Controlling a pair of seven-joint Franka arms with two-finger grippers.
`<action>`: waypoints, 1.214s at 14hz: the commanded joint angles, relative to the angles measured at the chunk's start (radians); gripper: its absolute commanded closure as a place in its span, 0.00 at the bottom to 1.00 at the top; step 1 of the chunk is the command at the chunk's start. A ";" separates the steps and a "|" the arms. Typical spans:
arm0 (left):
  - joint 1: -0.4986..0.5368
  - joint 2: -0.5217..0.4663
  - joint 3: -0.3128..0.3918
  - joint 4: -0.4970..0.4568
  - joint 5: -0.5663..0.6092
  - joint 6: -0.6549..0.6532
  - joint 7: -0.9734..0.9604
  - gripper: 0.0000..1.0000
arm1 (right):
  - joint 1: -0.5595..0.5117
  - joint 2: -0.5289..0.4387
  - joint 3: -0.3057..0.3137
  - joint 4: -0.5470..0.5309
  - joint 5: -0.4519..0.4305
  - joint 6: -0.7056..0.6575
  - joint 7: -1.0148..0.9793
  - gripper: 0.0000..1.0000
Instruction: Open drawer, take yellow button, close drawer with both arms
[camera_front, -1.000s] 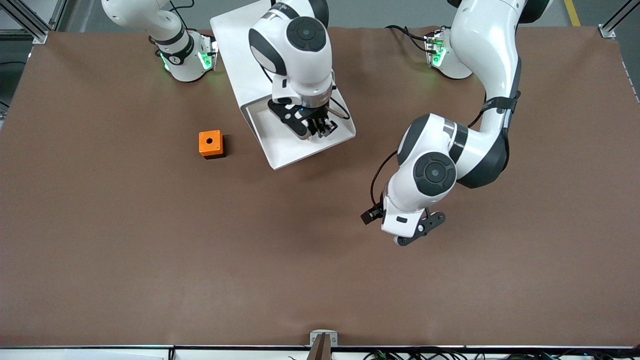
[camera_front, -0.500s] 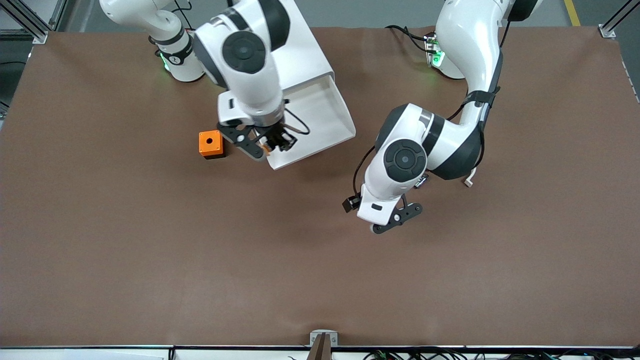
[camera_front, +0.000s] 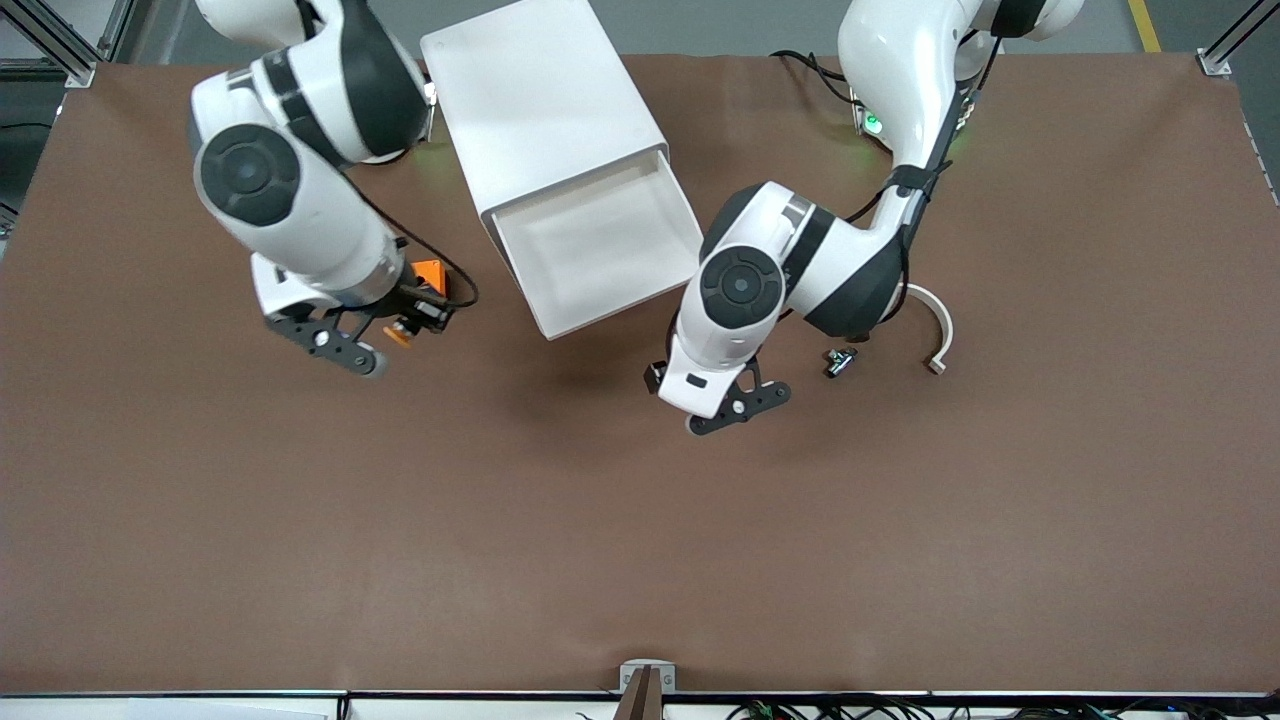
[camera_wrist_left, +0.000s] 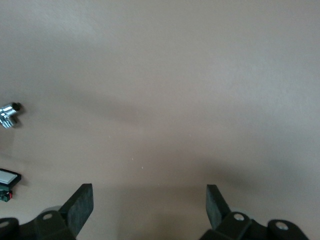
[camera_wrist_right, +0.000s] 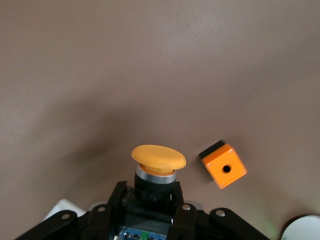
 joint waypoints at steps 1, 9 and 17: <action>-0.035 -0.005 0.006 -0.013 0.013 0.012 0.011 0.01 | -0.106 -0.019 0.018 -0.044 0.007 0.008 -0.173 1.00; -0.136 -0.005 0.004 -0.023 0.009 0.009 0.013 0.01 | -0.341 -0.010 0.018 -0.216 -0.004 0.235 -0.615 1.00; -0.163 -0.011 -0.048 -0.052 -0.117 0.001 0.014 0.01 | -0.521 0.068 0.016 -0.291 -0.014 0.405 -0.896 1.00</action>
